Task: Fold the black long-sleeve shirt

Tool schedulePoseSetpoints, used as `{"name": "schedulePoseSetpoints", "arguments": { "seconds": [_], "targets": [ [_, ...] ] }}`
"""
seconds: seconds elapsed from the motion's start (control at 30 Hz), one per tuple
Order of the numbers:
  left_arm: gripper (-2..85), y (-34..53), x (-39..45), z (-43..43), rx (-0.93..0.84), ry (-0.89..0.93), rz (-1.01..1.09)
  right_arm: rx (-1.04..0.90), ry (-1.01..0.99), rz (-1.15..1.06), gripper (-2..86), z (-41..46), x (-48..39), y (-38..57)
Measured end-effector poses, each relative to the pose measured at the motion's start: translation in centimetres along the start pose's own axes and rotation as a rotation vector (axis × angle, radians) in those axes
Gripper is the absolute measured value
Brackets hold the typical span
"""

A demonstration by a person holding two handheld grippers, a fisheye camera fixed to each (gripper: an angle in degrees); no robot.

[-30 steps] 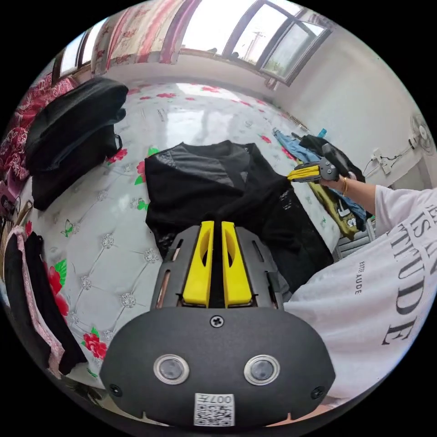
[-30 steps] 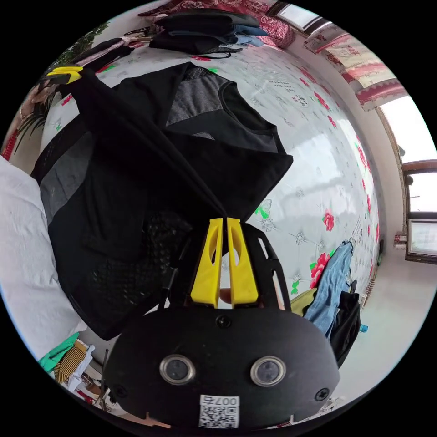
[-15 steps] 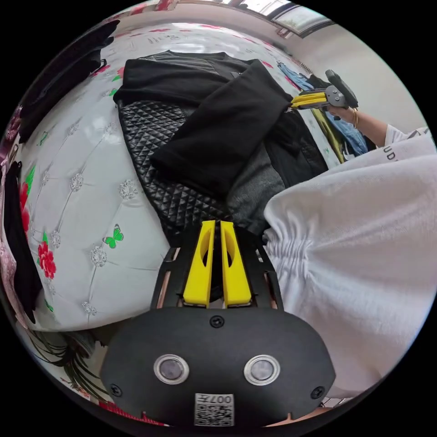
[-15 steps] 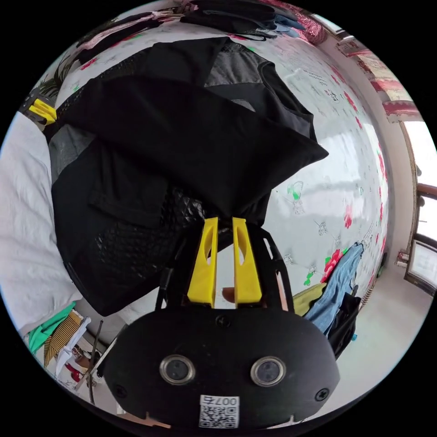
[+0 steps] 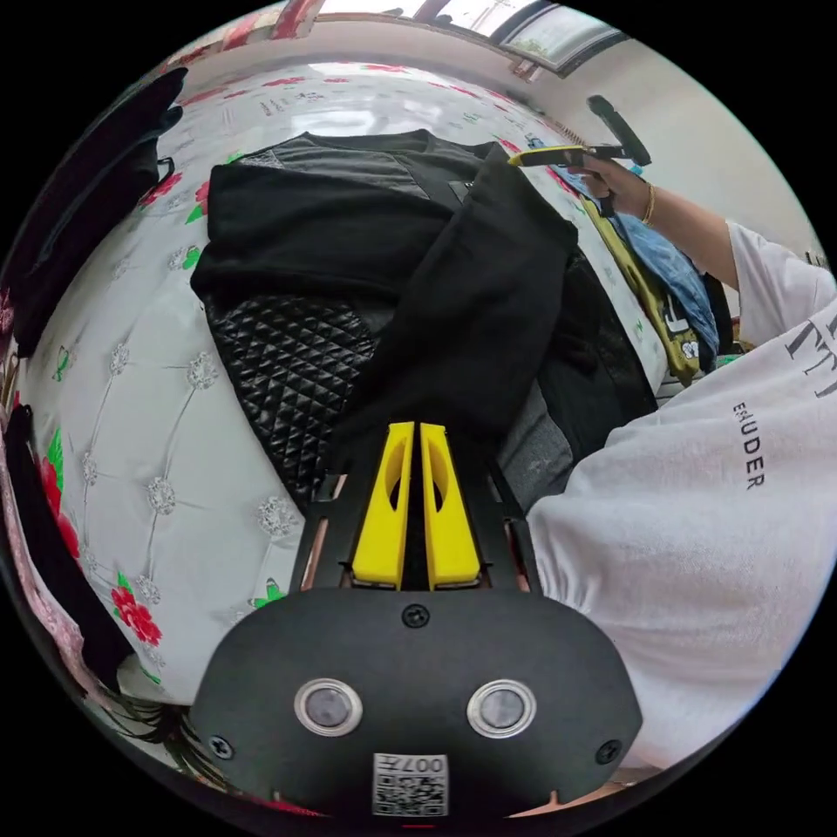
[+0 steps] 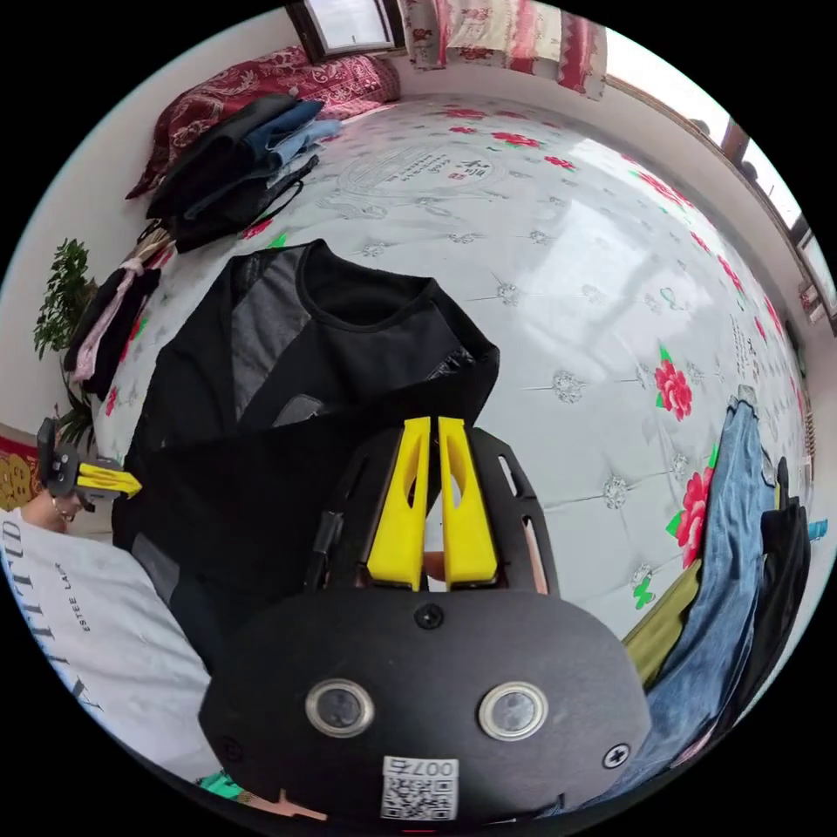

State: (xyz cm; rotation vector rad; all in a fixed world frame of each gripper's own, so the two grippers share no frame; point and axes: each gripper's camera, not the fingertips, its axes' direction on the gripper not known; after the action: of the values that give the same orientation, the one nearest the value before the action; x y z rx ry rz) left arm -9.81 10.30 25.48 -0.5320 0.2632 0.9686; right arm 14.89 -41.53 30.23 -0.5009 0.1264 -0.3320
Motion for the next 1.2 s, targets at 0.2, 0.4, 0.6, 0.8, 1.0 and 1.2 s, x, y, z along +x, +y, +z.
{"name": "schedulePoseSetpoints", "arguments": {
  "seconds": [0.2, 0.4, 0.6, 0.8, 1.0, 1.2],
  "targets": [
    [-0.9, -0.5, -0.6, -1.1, 0.056, 0.058, -0.055, 0.001, -0.093, 0.119, -0.2, 2.1, 6.1, -2.8],
    [-0.9, -1.5, -1.2, -2.2, 0.052, 0.095, -0.044, 0.051, 0.044, 0.145, -0.1, -0.9, 7.2, -1.2],
    [0.3, 1.8, -1.6, -5.9, 0.175, 0.079, -0.143, 0.222, -0.167, 0.25, 0.5, -7.6, 8.0, 9.6],
    [6.6, 9.1, -3.1, -8.8, 0.216, 0.063, -0.322, 0.047, -0.305, 0.38, 4.3, -8.3, 7.4, 24.4],
    [12.4, 14.4, -1.2, -9.1, 0.132, 0.097, -0.363, -0.134, -0.322, 0.462, 7.8, -8.5, 5.4, 35.2],
    [12.6, 13.8, 2.2, -7.2, -0.093, 0.045, -0.252, -0.348, -0.334, 0.32, 7.7, -6.8, 2.1, 37.7]
  ]
}}
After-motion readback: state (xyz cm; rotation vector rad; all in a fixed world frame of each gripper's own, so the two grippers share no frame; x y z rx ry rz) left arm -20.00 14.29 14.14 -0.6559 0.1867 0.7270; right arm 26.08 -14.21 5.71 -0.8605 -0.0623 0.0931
